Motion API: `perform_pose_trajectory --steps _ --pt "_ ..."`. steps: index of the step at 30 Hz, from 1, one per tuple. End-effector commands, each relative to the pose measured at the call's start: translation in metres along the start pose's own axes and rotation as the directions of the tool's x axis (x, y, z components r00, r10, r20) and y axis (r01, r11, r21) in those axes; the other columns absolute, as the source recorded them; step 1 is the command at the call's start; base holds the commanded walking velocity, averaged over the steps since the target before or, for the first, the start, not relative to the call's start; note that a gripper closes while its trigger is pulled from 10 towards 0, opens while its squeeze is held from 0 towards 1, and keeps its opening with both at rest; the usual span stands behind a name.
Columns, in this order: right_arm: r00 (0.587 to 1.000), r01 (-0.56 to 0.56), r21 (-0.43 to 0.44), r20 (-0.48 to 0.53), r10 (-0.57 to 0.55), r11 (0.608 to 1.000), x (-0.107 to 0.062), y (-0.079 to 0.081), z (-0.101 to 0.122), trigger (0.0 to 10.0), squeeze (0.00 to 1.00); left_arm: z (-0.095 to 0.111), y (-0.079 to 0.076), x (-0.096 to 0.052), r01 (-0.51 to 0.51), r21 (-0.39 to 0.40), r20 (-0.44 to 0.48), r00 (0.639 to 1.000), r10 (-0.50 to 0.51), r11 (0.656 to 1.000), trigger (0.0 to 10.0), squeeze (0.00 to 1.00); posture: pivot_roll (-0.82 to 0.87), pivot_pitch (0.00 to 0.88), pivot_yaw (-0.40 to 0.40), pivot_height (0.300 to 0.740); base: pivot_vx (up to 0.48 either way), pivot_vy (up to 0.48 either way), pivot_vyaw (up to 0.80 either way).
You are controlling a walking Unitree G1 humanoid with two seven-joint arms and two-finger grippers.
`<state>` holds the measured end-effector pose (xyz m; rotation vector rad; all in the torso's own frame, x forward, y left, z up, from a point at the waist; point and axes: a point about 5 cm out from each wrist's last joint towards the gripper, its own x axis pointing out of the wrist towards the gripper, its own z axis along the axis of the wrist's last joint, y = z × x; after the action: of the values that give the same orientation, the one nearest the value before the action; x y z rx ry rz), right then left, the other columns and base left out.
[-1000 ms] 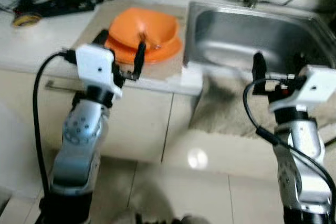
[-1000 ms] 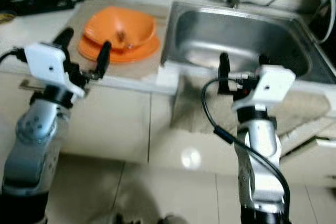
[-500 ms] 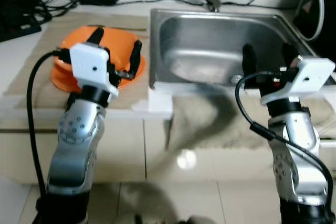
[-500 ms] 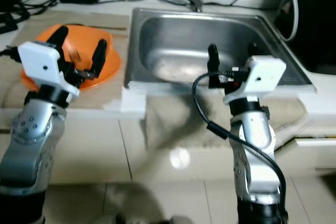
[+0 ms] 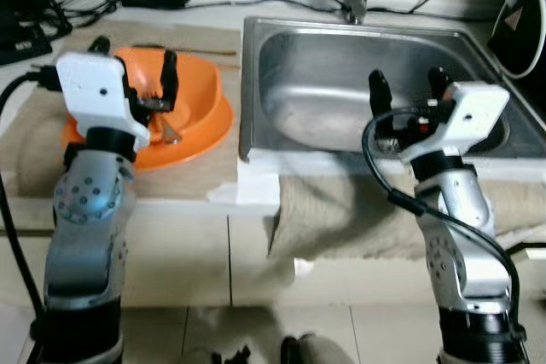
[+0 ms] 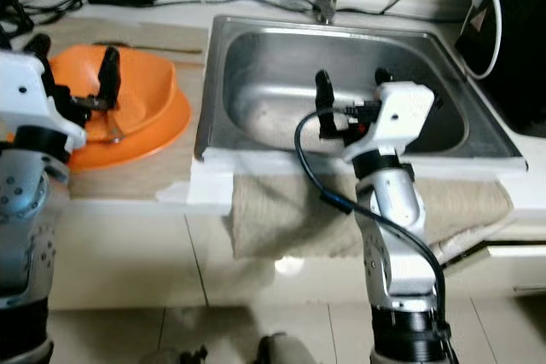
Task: Kitchen organization
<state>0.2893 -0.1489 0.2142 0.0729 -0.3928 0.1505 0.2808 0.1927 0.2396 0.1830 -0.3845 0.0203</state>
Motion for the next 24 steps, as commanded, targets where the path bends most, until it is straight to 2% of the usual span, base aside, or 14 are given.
perform_pose_trajectory --steps 1,9,16,24 --pt "1.0 0.002 0.004 -0.005 -0.002 1.0 0.001 0.0 0.0 10.0 0.0 -0.002 0.003 -0.002 -0.01 0.01 -0.018 1.0 0.01 1.0 10.0 0.0 -0.14 0.135 -0.072 0.74 0.0 0.0 0.0" --pt "0.997 -0.026 -0.005 -0.077 0.026 1.0 0.001 0.004 -0.022 10.0 0.0 -0.011 0.001 -0.003 0.006 0.012 -0.051 0.999 -0.006 1.0 10.0 0.0 -0.13 0.126 -0.067 0.74 0.0 0.0 0.0" --pt "0.997 -0.017 -0.008 -0.074 0.017 1.0 0.007 0.002 -0.022 10.0 0.0 -0.008 -0.001 0.0 0.007 -0.016 -0.042 0.999 -0.007 1.0 10.0 0.0 -0.13 0.131 -0.065 0.74 0.0 0.0 0.0" --pt "0.995 -0.027 0.001 -0.095 0.027 1.0 0.008 0.007 -0.032 10.0 0.0 -0.017 0.004 -0.002 -0.039 -0.029 -0.076 0.996 0.037 0.999 10.0 0.0 -0.13 0.138 -0.074 0.74 0.0 0.0 0.0"
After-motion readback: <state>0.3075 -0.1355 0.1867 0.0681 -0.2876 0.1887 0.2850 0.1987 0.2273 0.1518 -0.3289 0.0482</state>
